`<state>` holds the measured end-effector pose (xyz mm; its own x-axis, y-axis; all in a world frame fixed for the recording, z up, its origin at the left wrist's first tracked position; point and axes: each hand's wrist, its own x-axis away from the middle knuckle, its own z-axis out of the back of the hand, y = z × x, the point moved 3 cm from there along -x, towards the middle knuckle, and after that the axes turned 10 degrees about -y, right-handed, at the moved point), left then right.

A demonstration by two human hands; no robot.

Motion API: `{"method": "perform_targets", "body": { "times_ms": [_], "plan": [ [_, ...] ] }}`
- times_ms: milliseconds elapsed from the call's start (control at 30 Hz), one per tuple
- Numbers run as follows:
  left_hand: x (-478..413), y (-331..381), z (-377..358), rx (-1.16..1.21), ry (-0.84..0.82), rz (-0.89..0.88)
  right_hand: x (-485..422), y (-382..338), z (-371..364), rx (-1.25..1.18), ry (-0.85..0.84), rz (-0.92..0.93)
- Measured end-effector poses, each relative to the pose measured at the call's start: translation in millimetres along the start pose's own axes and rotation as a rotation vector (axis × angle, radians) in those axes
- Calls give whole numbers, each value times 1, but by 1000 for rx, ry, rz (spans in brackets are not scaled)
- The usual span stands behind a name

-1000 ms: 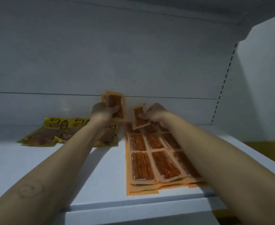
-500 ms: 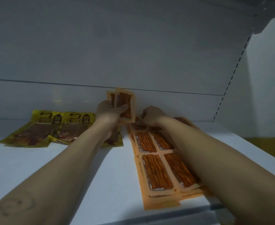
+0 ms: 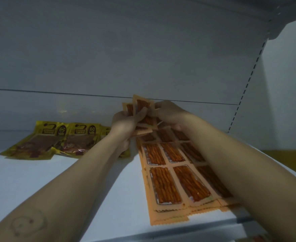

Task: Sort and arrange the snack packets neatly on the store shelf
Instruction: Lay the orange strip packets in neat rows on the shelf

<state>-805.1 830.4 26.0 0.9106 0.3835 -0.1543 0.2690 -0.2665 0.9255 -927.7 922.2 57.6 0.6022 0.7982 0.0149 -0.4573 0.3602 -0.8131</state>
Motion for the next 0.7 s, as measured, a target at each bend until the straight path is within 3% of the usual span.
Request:
{"method": "perform_targets", "body": {
  "times_ms": [100, 167, 300, 500, 600, 633, 700],
  "plan": [
    [3, 1, -7, -43, -48, 22, 6, 5, 21, -13, 122, 30],
    [6, 2, -3, -102, -31, 64, 8, 21, 34, 82, 186, -60],
    [8, -2, 2, -199, -13, 115, 5, 56, 31, 329, 126, -317],
    [5, -10, -3, -278, -9, 99, -4, 68, 21, 652, 156, -412],
    [7, -11, -6, -252, 10, 74, -4, 67, 17, 783, 199, -372],
    [8, -9, -7, -217, 30, 53, -2, 62, 18, 765, 242, -322],
    [8, -5, -9, -123, 76, 12, 4, 48, 23, 461, 289, -189]
  ]
}}
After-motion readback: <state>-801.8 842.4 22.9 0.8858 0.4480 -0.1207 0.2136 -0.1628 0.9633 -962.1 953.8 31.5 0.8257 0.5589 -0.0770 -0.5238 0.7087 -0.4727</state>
